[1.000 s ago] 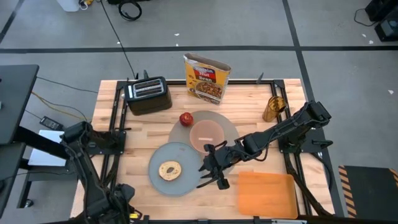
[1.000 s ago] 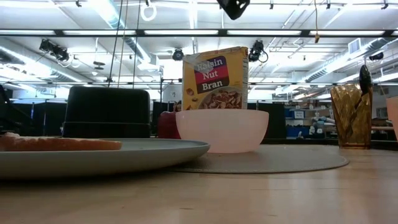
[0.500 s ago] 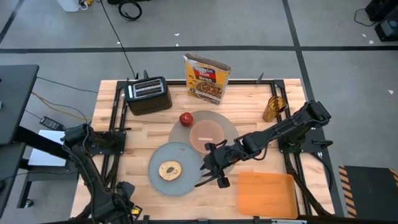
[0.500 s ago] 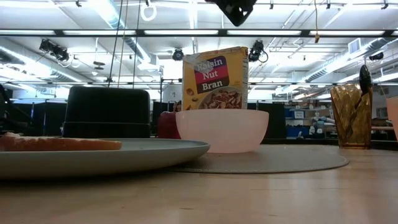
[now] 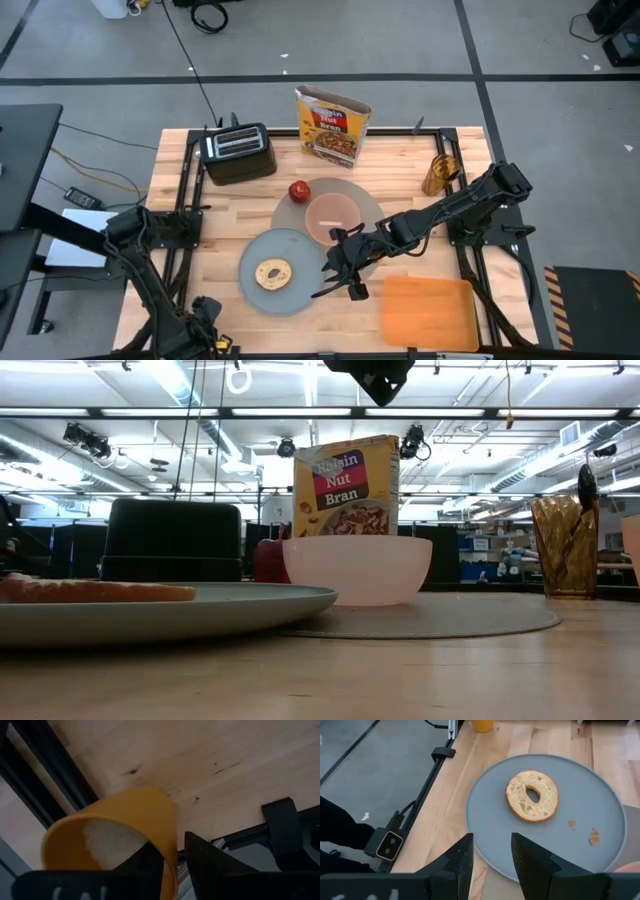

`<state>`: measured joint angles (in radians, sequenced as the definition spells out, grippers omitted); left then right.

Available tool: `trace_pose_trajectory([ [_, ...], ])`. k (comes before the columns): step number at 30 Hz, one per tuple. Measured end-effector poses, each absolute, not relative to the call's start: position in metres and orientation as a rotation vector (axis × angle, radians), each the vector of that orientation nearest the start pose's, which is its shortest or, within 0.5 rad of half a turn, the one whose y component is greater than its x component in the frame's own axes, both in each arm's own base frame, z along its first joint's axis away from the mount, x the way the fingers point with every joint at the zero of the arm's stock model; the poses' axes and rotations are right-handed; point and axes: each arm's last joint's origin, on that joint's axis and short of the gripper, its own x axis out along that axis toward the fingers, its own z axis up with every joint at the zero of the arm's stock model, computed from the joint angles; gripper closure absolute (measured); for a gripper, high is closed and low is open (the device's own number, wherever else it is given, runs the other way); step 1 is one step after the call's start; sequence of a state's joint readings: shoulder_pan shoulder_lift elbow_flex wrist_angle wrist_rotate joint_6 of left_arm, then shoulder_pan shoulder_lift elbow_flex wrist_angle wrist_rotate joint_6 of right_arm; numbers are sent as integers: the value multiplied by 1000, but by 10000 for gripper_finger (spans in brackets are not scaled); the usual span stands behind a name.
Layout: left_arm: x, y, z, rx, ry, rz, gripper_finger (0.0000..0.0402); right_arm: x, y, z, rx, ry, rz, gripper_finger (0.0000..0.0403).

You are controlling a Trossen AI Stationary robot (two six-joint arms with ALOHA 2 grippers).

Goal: Arrange a breakfast setting
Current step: Put the orange cup on the gray placemat at the top right of the orange bowl

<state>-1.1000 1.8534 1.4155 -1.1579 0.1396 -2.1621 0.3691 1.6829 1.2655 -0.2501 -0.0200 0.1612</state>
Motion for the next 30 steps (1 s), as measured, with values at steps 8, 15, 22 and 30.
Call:
trace_pose_trajectory([
  [8,149,-305,211,-818,1612,873,381,348,135,262,36,688,319,263],
  [15,151,-296,227,-828,1632,793,387,344,134,273,7,644,337,263],
  [22,173,-261,258,-799,1599,638,387,324,134,307,-104,519,293,263],
  [30,230,-204,294,-681,1479,388,388,281,152,346,-134,386,134,263],
])
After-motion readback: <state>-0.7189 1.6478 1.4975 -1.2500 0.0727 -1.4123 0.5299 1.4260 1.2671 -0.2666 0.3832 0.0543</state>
